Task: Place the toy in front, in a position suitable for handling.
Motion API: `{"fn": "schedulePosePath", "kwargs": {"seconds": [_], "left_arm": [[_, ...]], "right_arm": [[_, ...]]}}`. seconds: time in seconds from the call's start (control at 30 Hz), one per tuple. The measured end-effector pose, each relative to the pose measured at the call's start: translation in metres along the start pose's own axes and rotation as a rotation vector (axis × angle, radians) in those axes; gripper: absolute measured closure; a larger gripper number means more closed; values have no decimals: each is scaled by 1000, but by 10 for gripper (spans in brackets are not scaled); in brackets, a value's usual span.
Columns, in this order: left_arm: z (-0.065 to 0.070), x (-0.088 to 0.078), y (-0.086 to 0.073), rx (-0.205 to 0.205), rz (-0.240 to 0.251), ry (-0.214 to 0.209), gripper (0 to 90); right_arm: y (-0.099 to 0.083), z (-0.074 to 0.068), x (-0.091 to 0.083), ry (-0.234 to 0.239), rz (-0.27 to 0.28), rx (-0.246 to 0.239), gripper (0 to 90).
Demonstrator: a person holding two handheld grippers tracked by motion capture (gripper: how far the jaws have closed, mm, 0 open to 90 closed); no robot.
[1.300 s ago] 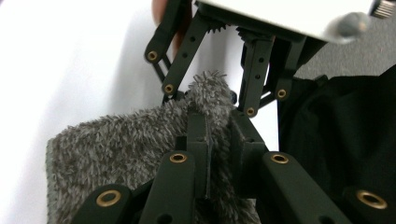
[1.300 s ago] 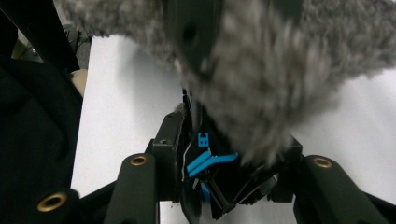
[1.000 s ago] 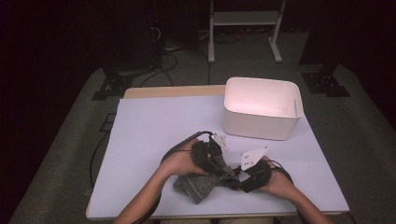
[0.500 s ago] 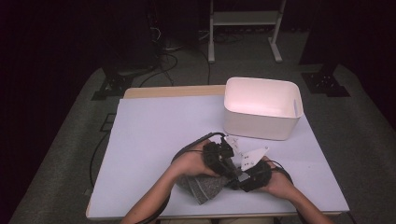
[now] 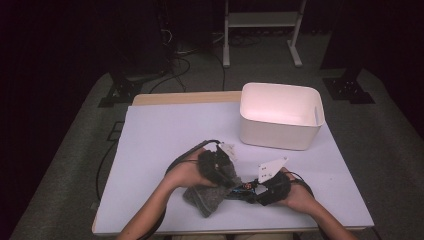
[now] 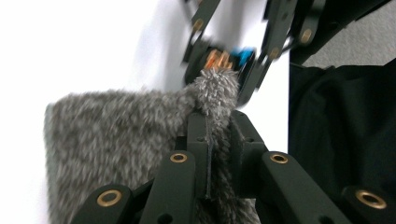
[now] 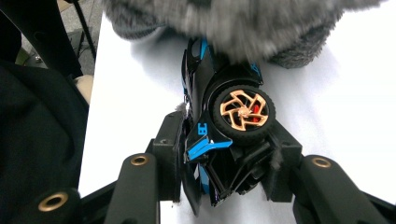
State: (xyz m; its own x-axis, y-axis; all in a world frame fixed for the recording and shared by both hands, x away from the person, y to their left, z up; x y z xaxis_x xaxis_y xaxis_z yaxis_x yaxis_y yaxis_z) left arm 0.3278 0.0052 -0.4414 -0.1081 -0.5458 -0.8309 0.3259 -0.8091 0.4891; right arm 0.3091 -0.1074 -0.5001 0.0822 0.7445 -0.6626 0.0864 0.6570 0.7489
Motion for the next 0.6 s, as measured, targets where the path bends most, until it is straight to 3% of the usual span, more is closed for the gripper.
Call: {"fn": "schedulePosePath", "kwargs": {"seconds": [0.13, 0.27, 0.37, 0.6], "left_arm": [[-10, -14, -16, -38, 5, 37, 808], [-15, -21, -23, -61, 28, 43, 807], [-16, -20, -23, -73, 37, 35, 807], [-26, -23, -12, -73, 26, 65, 806]], "right_arm": [[0, 0, 0, 0, -1, 1, 559], [0, 0, 0, 0, -3, 2, 559], [1, 1, 0, -6, -8, -2, 557], [5, 12, 3, -42, -14, -24, 559]]}}
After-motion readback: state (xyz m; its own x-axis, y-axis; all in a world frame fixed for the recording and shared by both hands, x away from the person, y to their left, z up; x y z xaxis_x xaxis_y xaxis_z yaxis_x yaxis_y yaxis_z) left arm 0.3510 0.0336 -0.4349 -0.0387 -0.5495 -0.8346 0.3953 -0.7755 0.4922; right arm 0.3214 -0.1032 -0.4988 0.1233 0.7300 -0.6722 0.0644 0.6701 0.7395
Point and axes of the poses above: each handheld gripper's, and its own axes: x roughly forward along the jaws, y roughly out of its top, z roughly to its right, the point moved 9 cm from there along x, roughly forward along the jaws, and after that the axes turned 5 degrees about -x, right-handed, at the moved point
